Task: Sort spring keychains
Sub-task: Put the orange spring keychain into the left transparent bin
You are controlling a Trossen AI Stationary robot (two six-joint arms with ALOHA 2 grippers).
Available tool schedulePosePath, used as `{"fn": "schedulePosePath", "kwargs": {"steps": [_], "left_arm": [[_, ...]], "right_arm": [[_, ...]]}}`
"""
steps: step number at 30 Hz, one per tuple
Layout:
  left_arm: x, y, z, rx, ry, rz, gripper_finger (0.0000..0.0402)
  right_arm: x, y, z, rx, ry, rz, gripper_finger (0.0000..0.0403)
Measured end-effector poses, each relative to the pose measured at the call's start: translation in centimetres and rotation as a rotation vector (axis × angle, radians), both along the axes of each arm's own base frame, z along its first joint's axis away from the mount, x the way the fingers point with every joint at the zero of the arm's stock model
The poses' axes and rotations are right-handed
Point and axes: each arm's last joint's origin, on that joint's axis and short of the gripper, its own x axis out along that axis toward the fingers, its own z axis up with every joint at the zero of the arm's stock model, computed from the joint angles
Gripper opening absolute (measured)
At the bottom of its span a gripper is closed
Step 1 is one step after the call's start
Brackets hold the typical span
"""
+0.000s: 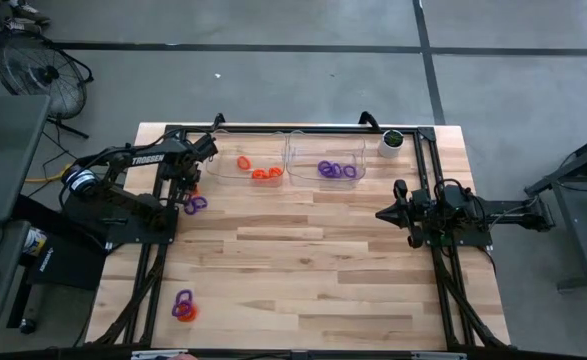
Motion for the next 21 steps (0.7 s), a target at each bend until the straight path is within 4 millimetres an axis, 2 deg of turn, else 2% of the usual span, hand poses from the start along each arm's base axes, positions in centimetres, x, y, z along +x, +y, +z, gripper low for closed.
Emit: {"fn": "schedulePosePath", "kwargs": {"steps": [2,6,12,21], "left_arm": [[0.0,0.0,0.0,-0.002,0.002,-0.004,0.0014],[0.0,0.0,0.0,-0.003,0.001,-0.008,0.0021],[0.1,0.1,0.0,0.000,-0.008,-0.062,0.0007],[0.1,0.2,1.7,0.108,-0.068,-0.108,0.0002]], "right_arm": [[0.0,0.0,0.0,0.000,0.000,0.000,0.0012],[0.0,0.0,0.0,0.000,0.000,0.000,0.0012],[0.0,0.0,0.0,0.000,0.000,0.000,0.0012],[0.0,0.0,0.0,0.000,0.000,0.000,0.0012]]}}
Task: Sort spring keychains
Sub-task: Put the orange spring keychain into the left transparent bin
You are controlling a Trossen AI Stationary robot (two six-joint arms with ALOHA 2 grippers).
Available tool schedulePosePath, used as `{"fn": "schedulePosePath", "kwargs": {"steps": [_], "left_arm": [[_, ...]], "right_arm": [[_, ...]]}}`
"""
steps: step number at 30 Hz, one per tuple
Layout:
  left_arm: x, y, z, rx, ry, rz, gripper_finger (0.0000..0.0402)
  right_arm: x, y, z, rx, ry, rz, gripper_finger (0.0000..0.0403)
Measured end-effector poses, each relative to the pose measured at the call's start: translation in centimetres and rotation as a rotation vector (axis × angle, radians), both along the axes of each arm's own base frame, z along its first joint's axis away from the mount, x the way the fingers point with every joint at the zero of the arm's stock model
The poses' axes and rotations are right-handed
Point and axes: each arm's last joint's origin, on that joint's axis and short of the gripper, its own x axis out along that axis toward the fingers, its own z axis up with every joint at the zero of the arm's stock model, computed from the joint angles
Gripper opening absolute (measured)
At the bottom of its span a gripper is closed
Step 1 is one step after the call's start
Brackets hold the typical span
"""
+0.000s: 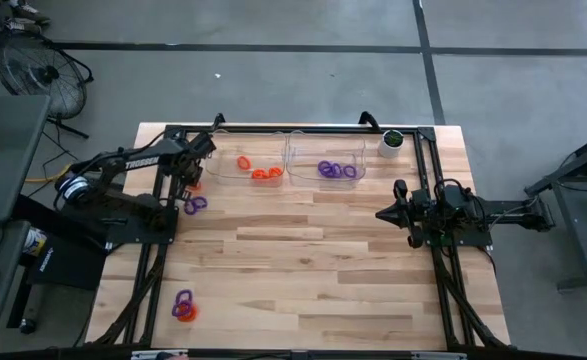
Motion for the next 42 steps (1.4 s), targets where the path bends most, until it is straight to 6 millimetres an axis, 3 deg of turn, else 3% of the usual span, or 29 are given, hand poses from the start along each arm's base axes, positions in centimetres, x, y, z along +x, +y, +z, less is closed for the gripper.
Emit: {"fn": "schedulePosePath", "kwargs": {"steps": [11,27,34,42], "left_arm": [[-1.0,-0.9,2.1,0.104,0.016,-0.048,0.0001],[-2.8,-2.2,6.7,0.479,0.017,-0.231,0.0000],[-1.7,-1.2,9.4,0.769,-0.039,-0.483,0.0000],[0.8,0.8,9.3,0.747,-0.111,-0.775,0.0000]], "right_arm": [[0.0,0.0,0.0,0.000,0.000,0.000,0.0012],[0.0,0.0,0.0,0.000,0.000,0.000,0.0012],[0.0,0.0,0.0,0.000,0.000,0.000,0.0012],[0.0,0.0,0.0,0.000,0.000,0.000,0.0012]]}}
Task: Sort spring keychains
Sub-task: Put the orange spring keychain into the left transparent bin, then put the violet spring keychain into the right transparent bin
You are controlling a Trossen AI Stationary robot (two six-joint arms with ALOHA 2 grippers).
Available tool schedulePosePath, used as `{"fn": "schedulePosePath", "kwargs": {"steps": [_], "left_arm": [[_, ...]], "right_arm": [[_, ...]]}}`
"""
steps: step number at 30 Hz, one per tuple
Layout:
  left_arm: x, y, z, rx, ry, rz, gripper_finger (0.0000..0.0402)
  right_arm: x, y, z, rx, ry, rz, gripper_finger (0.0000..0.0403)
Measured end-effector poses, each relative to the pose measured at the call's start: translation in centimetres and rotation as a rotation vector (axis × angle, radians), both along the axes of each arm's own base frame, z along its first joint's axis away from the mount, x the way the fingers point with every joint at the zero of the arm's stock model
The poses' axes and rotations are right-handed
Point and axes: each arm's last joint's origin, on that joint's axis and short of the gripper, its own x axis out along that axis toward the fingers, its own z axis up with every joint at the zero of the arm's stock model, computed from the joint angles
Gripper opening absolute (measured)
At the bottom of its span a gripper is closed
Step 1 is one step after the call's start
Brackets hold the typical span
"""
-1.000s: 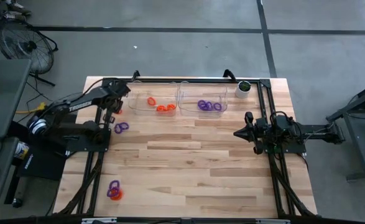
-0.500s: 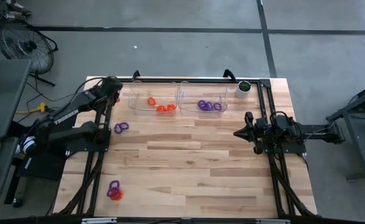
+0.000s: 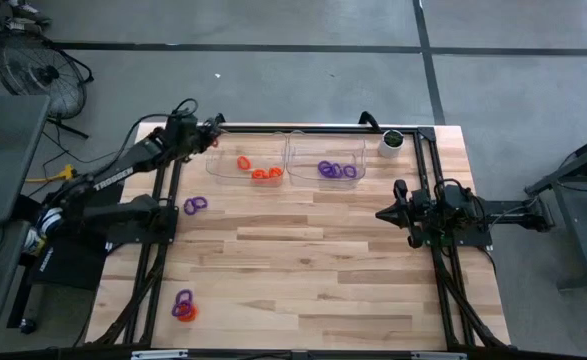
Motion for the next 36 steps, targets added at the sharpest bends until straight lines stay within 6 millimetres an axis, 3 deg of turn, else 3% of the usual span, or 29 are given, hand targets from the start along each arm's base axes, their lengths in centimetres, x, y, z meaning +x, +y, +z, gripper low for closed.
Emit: {"fn": "schedulePosePath", "kwargs": {"steps": [5,13,20,29,36], "left_arm": [[2.0,1.8,1.1,0.015,0.087,-0.188,0.0000],[7.1,3.6,2.0,0.051,0.245,-0.579,0.0000],[10.2,4.3,1.2,-0.055,0.422,-0.812,0.0008],[11.1,4.5,0.4,-0.176,0.516,-0.878,0.0036],[11.1,4.5,0.4,-0.186,0.528,-0.876,0.0123]], "right_arm": [[0.0,0.0,0.0,0.000,0.000,0.001,0.0012],[0.0,0.0,0.0,0.000,0.000,0.000,0.0012],[0.0,0.0,0.0,0.000,0.000,0.000,0.0012],[0.0,0.0,0.0,0.000,-0.001,0.000,0.0012],[0.0,0.0,0.0,0.000,0.000,0.000,0.0012]]}}
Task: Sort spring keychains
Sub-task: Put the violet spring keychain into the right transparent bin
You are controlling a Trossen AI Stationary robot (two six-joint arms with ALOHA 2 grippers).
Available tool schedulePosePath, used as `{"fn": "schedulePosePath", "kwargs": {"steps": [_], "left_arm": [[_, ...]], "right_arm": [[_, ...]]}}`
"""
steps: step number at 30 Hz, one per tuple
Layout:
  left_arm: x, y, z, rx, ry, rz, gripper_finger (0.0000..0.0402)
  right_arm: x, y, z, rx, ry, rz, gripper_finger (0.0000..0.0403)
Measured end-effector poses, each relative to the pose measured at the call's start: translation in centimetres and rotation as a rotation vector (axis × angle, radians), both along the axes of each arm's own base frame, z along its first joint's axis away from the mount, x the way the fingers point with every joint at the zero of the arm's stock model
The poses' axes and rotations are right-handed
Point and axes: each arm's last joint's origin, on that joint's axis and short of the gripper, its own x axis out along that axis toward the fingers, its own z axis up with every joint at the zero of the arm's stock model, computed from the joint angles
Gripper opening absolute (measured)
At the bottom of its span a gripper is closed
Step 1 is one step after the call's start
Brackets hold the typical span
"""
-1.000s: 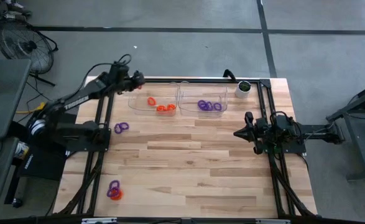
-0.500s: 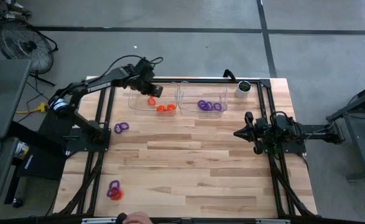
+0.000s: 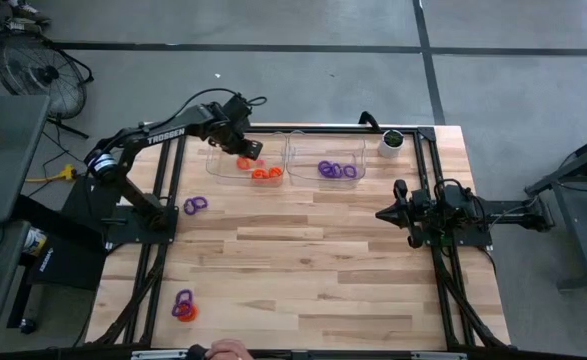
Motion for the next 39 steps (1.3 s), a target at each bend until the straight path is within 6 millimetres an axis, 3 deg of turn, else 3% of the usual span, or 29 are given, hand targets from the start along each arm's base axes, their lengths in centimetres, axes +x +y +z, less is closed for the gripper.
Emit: {"fn": "schedulePosePath", "kwargs": {"steps": [4,8,14,21,24,29,39], "left_arm": [[-0.1,-0.1,-0.1,-0.018,0.008,-0.003,0.0183],[-0.7,-0.7,0.6,-0.054,0.003,0.020,0.0215],[-3.8,-2.9,3.6,-0.003,0.081,0.150,0.0209],[-8.1,-6.5,5.9,-0.135,0.171,0.375,0.0186],[-8.7,-7.8,6.5,-0.125,0.165,0.407,0.0182],[-9.8,-10.7,5.7,-0.133,0.126,0.392,0.0181],[-9.5,-14.6,0.7,-0.255,0.134,0.436,0.0181]], "right_arm": [[0.0,0.0,0.0,0.000,0.000,0.000,0.0012],[0.0,0.0,0.0,0.000,0.000,0.000,0.0012],[0.0,0.0,0.0,0.000,0.000,0.000,0.0012],[0.0,0.0,0.0,0.000,0.000,0.000,0.0012],[0.0,0.0,0.0,0.000,-0.001,0.000,0.0012],[0.0,0.0,0.0,0.000,0.000,0.000,0.0012],[0.0,0.0,0.0,0.000,-0.001,0.000,0.0012]]}}
